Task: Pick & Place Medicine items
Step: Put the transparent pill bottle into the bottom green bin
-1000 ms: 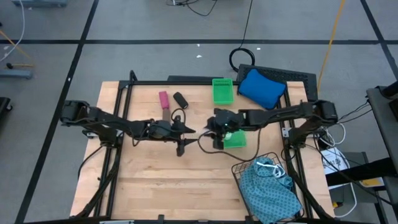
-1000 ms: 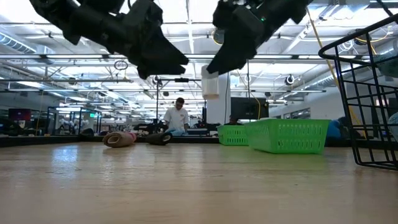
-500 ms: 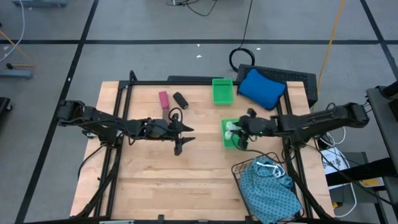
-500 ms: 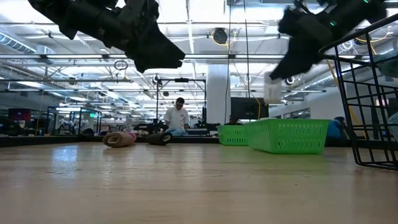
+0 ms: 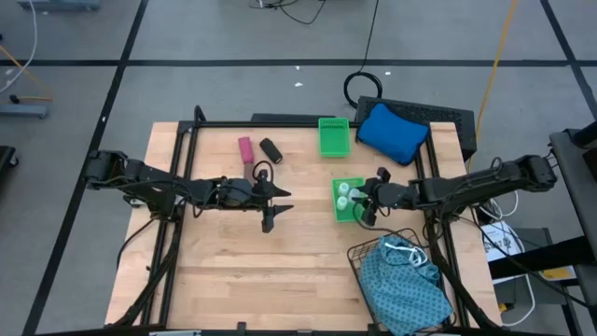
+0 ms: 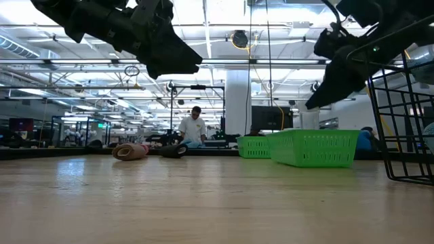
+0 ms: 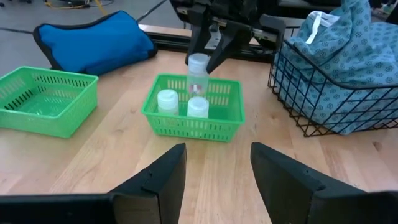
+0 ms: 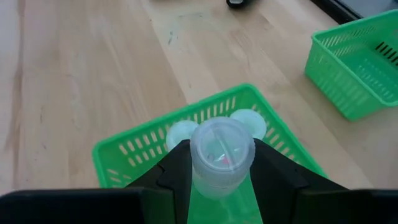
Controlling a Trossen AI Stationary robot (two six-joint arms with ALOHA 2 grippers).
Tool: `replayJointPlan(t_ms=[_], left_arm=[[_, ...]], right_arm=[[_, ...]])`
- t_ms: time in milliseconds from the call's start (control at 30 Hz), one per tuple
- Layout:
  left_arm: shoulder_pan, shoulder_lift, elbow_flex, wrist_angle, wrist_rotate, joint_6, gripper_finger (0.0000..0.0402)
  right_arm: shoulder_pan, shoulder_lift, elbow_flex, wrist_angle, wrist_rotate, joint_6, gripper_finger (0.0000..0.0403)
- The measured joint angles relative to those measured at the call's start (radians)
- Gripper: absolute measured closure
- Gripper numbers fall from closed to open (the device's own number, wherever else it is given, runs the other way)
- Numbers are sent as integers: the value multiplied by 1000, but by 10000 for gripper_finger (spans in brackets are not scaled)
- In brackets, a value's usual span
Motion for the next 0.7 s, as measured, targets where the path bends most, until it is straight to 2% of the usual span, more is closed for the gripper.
replayJointPlan(t_ms=[700], left_arm=[[0, 0, 0, -6, -1, 1, 215]], right_arm=[[0, 205, 1, 88, 1, 30, 283]])
